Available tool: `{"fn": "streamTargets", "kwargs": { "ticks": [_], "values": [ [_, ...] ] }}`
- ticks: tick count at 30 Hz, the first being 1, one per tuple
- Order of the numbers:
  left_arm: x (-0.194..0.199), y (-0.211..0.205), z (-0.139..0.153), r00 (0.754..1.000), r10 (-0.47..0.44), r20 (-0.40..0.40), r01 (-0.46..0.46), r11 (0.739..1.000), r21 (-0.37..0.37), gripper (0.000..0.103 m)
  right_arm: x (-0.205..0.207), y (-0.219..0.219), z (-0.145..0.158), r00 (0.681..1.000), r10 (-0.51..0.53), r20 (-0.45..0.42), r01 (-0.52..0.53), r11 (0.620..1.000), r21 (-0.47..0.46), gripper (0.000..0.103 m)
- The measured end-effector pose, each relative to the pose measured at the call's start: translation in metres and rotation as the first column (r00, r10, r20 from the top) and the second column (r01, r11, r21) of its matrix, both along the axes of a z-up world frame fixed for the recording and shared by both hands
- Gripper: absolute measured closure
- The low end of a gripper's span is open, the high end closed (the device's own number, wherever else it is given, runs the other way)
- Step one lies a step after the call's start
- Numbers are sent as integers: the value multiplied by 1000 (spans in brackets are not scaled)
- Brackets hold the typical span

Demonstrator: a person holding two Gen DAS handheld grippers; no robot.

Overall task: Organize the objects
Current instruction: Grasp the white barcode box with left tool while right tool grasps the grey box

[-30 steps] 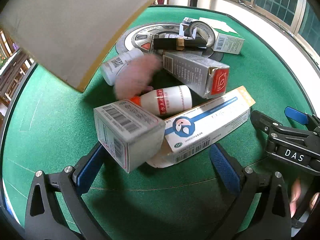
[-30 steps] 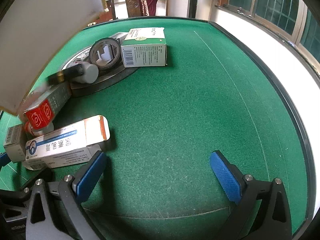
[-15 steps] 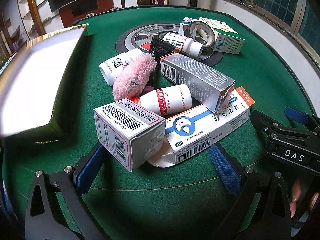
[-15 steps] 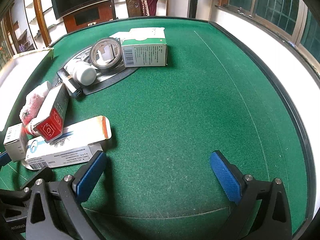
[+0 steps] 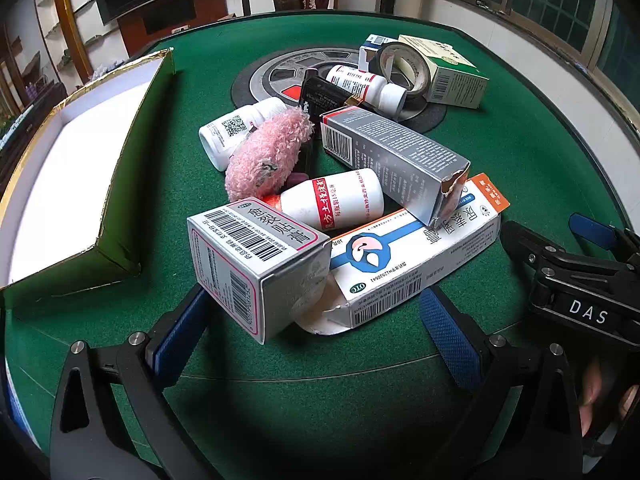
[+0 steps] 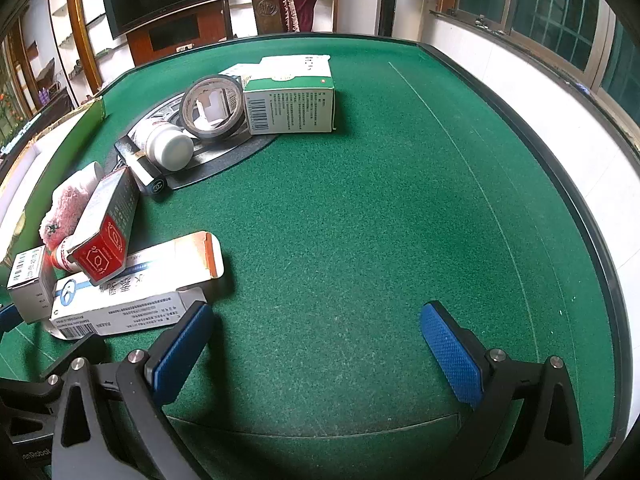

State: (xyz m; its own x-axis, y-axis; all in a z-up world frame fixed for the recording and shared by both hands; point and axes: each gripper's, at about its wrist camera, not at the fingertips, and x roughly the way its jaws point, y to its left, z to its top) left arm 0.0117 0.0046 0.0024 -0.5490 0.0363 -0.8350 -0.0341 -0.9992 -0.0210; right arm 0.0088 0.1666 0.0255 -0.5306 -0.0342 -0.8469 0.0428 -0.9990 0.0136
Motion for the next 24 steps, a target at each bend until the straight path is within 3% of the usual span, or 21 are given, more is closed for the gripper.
{"fn": "streamTargets", "kwargs": {
  "ticks": [9,15,21,24],
  "values": [
    [-2,0,0,1000,21,0,-21,1000,2,0,-1,-3,0,1000,6,1,-6,1000,-6,0],
    [2,-15,2,989,-143,29,143,990,12,0,-2,-5,-1,1000,14,-1,-14,1000,-5,0],
    [27,-72,15,975,-215,-59,222,956,193,1,-1,-2,0,999,47,11,-47,999,-12,0],
    [38,-75,22,963,-250,-105,262,957,122,1,0,5,3,998,54,20,-53,997,-63,0]
  ]
}}
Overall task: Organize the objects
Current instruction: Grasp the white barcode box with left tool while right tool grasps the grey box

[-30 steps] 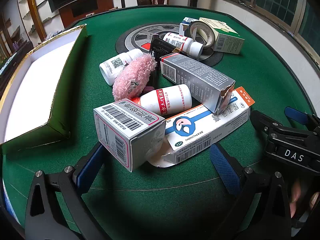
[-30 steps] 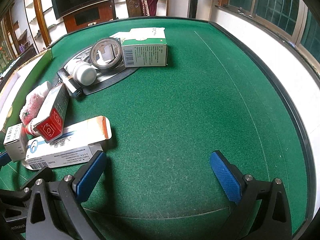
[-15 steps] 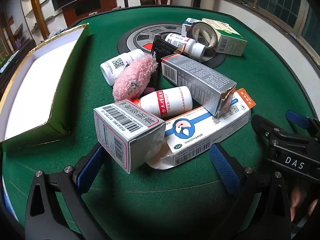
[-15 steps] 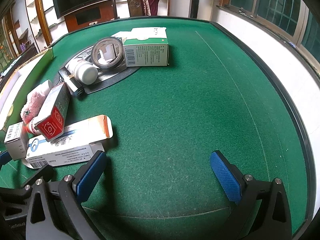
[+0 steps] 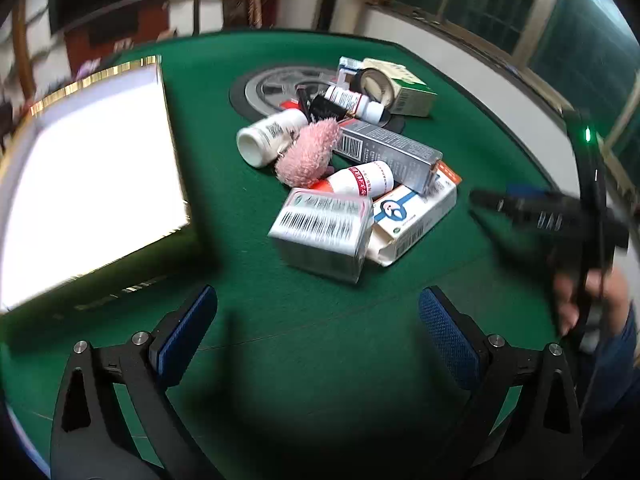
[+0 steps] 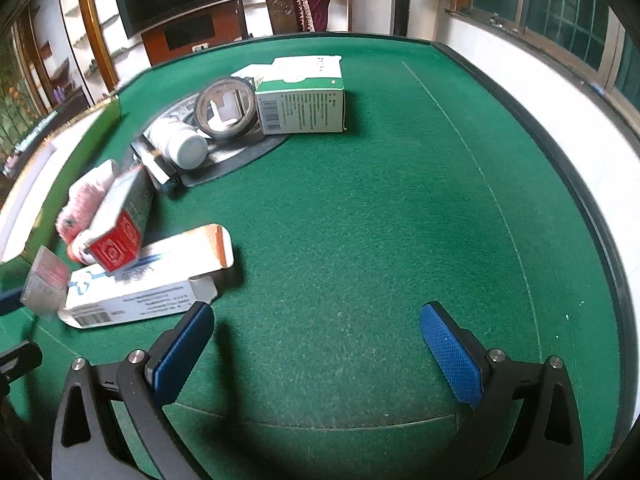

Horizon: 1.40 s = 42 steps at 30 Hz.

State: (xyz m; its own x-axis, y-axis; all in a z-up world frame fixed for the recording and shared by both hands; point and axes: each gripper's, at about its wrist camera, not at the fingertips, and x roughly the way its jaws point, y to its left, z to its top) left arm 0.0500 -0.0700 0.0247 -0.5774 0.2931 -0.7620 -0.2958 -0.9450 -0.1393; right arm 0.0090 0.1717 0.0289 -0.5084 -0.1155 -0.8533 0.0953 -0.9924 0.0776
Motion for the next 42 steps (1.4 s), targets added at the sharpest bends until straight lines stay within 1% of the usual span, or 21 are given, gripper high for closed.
{"fn": "streamTargets", "kwargs": {
  "ticks": [2,3,4,8,9,10,11,13,14,16,19,22,25,27,29,30,35,36,38,40,42],
  "values": [
    [8,3,6,999,-43,-23,42,999,-30,1,2,6,8,1000,14,-22,-15,999,-50,0],
    [10,5,9,998,-49,-37,48,998,-40,3,4,6,14,998,19,-52,-21,999,-47,0],
    [9,5,12,999,-41,-34,40,998,-44,7,5,6,18,997,23,-70,-26,999,-41,0],
    [-7,3,15,1000,0,9,0,999,-38,8,3,-8,25,989,89,-122,-91,996,-12,0],
    [-14,5,14,1000,1,22,0,999,-33,8,-1,-12,27,988,106,-112,-107,994,1,0],
    [-22,5,14,1000,7,25,-6,1000,-29,11,-5,-14,27,986,114,-119,-115,993,4,0],
    [-27,6,13,1000,13,24,-12,999,-37,20,-10,-15,28,985,119,-122,-120,993,2,0],
    [-41,10,10,999,5,40,-2,998,-67,28,-12,-11,30,980,119,-160,-132,988,-76,0],
    [-47,12,7,999,-3,51,6,997,-75,35,-9,-10,32,975,119,-188,-142,983,-113,0],
    [-58,16,-1,996,-31,89,39,996,-83,47,-11,-4,28,976,125,-181,-154,975,-157,0],
    [-62,20,-7,994,-47,95,57,993,-103,56,-13,2,27,977,118,-180,-156,964,-214,0],
    [-65,25,-12,993,-64,103,73,994,-86,56,-12,0,29,971,129,-200,-174,957,-230,0],
    [-66,29,-13,995,-58,86,66,993,-99,57,-10,-11,33,961,170,-216,-213,958,-193,4],
    [-66,27,-13,995,-52,83,59,995,-80,57,-8,-23,35,953,208,-221,-242,960,-143,16],
    [-66,23,-11,995,-59,83,63,997,-49,57,-9,-34,37,949,240,-203,-265,959,-106,35],
    [-64,20,-8,995,-61,75,64,997,-34,57,-13,-44,39,945,268,-188,-288,954,-88,38],
    [-62,12,-2,997,-53,60,53,999,-6,57,-25,-81,58,922,342,-181,-351,936,-19,36],
    [-62,11,-3,996,-55,66,56,998,-5,57,-30,-95,61,917,369,-153,-370,929,28,36],
    [-62,11,-3,997,-54,63,54,998,-9,57,-41,-109,60,916,387,-104,-381,922,69,36],
    [-62,11,-3,996,-56,63,56,998,-4,57,-50,-123,50,917,397,-34,-391,913,119,36],
    [-61,11,-4,996,-58,68,58,998,-1,57,-52,-131,37,918,397,-7,-389,902,189,36]
  ]
}}
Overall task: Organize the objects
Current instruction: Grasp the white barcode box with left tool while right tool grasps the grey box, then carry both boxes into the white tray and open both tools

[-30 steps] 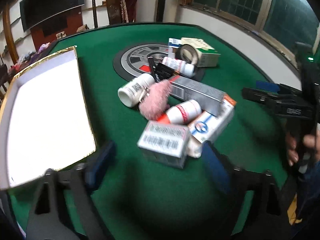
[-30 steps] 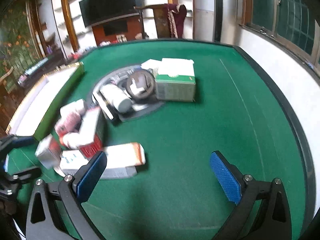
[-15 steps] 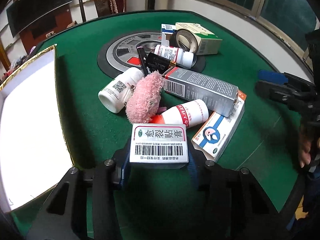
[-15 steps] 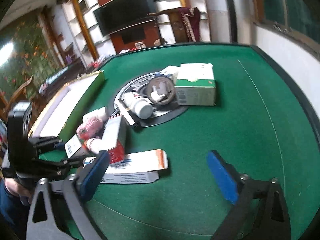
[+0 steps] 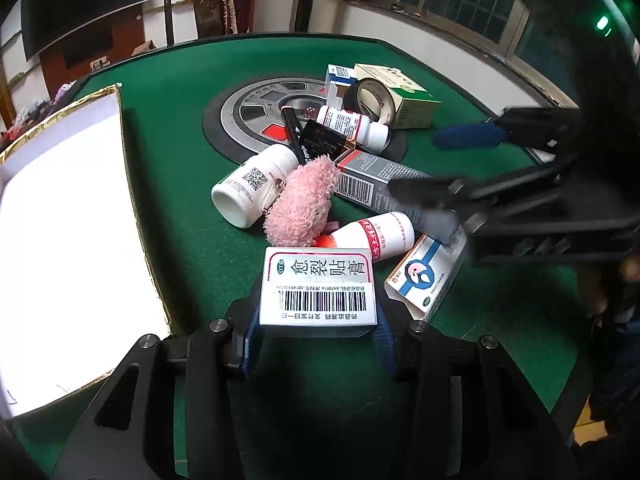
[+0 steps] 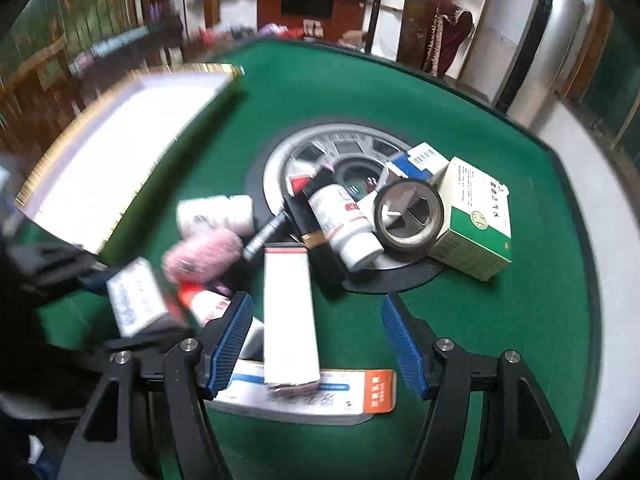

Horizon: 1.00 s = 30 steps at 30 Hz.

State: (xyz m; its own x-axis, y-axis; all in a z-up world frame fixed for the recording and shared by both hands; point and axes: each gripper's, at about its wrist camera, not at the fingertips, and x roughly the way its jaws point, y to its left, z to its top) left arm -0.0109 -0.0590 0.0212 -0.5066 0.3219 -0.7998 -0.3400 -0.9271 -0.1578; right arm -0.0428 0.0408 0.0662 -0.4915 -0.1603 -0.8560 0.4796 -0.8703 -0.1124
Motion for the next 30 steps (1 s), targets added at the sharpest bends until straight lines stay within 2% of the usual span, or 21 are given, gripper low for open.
{"fn": "streamTargets", "kwargs": {
  "ticks": [3,4,5,6,8,10,15,19,23,27,30],
  "values": [
    [0,0,0,1000,-1,-3,1,1000,-4,57,-3,-4,-21,999,8,38,-9,1000,27,36],
    [1,-1,1,1000,6,-9,-6,1000,-1,57,-4,-2,-25,999,9,44,-10,1000,27,39],
    [1,-3,2,1000,12,-14,-12,1000,2,57,-5,1,-28,999,12,47,-12,1000,5,58],
    [1,-5,4,1000,16,-19,-16,1000,11,57,-6,9,-30,997,12,72,-8,999,-51,68],
    [2,-11,8,999,33,-36,-32,999,32,57,-6,14,-27,997,17,80,-10,996,-87,75],
    [3,-18,12,998,41,-48,-38,998,58,57,-1,20,-18,999,10,37,-7,996,-94,76],
    [5,-35,23,994,80,-71,-71,991,113,57,13,33,11,999,2,-33,-9,980,-200,76],
    [5,-44,30,989,114,-92,-103,988,119,57,25,32,25,997,14,-71,-34,960,-278,76],
    [6,-58,38,980,161,-116,-145,980,133,57,22,5,30,996,21,-83,-46,948,-314,77],
    [6,-90,47,961,249,-117,-229,960,161,57,24,-23,32,996,50,-73,-71,942,-328,77],
    [9,-116,53,950,285,-130,-267,954,138,57,22,-48,37,994,77,-75,-97,944,-315,77]
  ]
}}
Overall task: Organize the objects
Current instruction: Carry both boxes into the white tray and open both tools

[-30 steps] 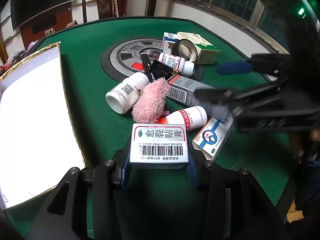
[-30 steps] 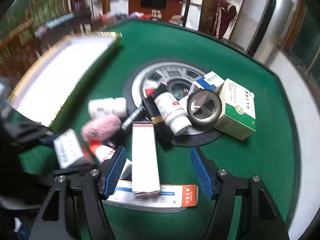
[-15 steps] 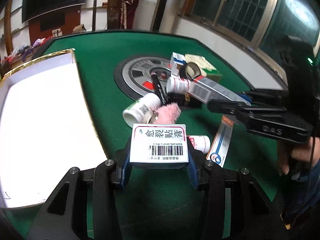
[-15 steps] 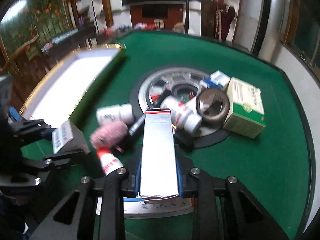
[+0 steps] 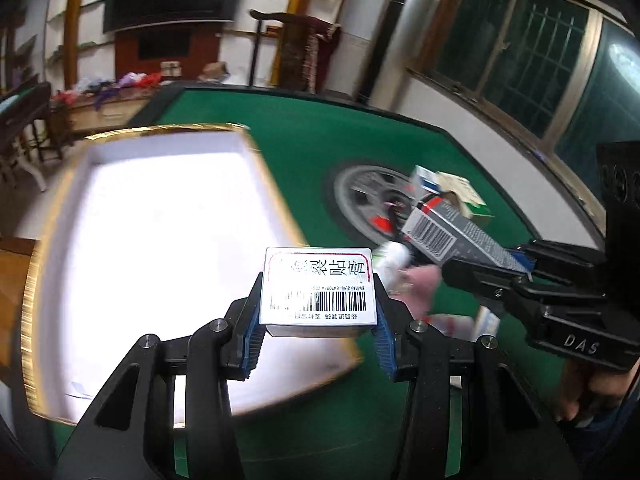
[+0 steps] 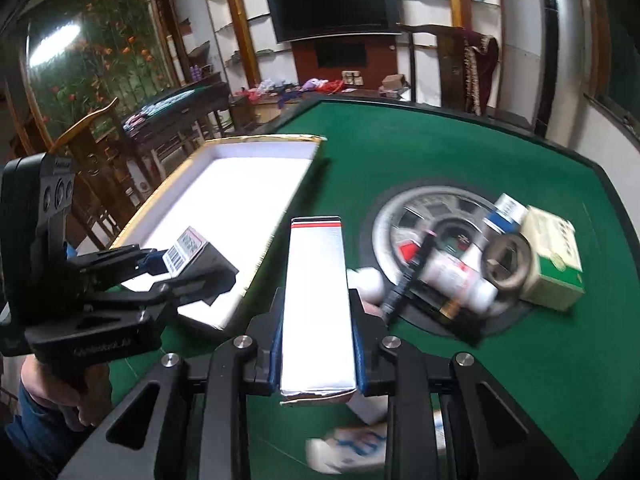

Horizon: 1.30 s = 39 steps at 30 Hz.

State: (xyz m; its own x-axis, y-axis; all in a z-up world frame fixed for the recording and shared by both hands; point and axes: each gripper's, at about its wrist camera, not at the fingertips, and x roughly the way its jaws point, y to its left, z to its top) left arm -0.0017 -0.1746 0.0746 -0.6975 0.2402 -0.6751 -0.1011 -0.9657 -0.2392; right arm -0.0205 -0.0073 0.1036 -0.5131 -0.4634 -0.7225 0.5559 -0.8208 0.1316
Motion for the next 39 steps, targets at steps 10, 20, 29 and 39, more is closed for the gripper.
{"fn": "streamTargets", "kwargs": {
  "ticks": [10,20,29,39],
  "values": [
    [-24,-95,17,989,129,65,-123,989,-88,57,-50,-100,7,993,81,86,-83,996,25,77],
    [-107,-144,-7,956,218,195,-187,969,-164,57,-137,-180,-25,982,50,183,-56,998,26,77],
    [-160,-180,-22,932,266,247,-266,963,-34,57,-188,-210,-55,971,-15,240,16,1000,-1,77],
    [-181,-181,-42,923,267,278,-275,961,-12,57,-196,-234,-66,983,-3,183,0,1000,17,76]
  ]
}}
